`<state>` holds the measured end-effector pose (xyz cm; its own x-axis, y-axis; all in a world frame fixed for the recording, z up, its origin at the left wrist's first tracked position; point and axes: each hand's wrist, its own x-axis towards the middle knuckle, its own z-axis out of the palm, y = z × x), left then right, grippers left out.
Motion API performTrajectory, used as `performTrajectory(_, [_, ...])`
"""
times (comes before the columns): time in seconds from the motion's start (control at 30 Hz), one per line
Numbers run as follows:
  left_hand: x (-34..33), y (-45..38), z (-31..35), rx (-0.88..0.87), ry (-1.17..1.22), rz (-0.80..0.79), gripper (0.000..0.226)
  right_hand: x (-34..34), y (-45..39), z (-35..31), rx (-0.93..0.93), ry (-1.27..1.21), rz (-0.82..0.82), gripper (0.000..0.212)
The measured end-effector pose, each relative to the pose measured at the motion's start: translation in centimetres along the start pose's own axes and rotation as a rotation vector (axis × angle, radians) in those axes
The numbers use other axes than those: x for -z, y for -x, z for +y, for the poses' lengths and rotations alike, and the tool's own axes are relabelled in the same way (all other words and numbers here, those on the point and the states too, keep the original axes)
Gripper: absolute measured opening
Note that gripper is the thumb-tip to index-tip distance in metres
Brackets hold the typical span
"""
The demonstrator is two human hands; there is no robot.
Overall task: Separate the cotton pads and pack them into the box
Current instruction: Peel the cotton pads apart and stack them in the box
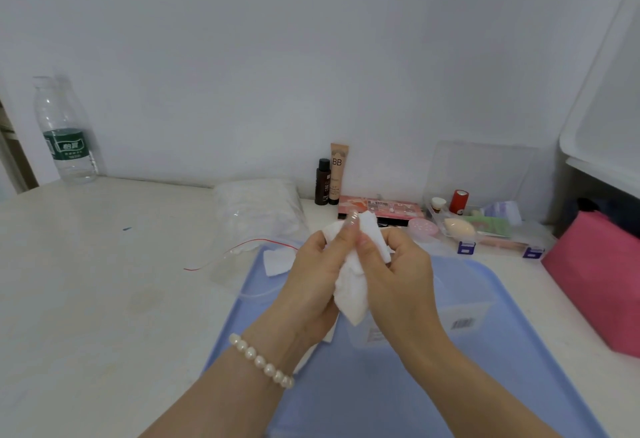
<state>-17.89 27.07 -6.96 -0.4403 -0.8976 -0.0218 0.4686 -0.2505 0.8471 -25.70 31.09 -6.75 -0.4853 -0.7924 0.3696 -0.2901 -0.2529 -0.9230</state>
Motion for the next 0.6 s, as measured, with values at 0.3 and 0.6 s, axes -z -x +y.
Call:
performTrajectory(0.3, [1.3, -0.6, 1.5, 0.053, 0.047, 0.028, 0.029, 4.6, -2.5, -4.4, -0.197, 0.185, -0.491, 0.016])
performTrajectory(0.6, [0.5, -0.1, -0.3, 0.059, -0.321, -0.107, 0.039, 6.0, -2.6, -5.9, 0.087, 0.029, -0.41, 0.006])
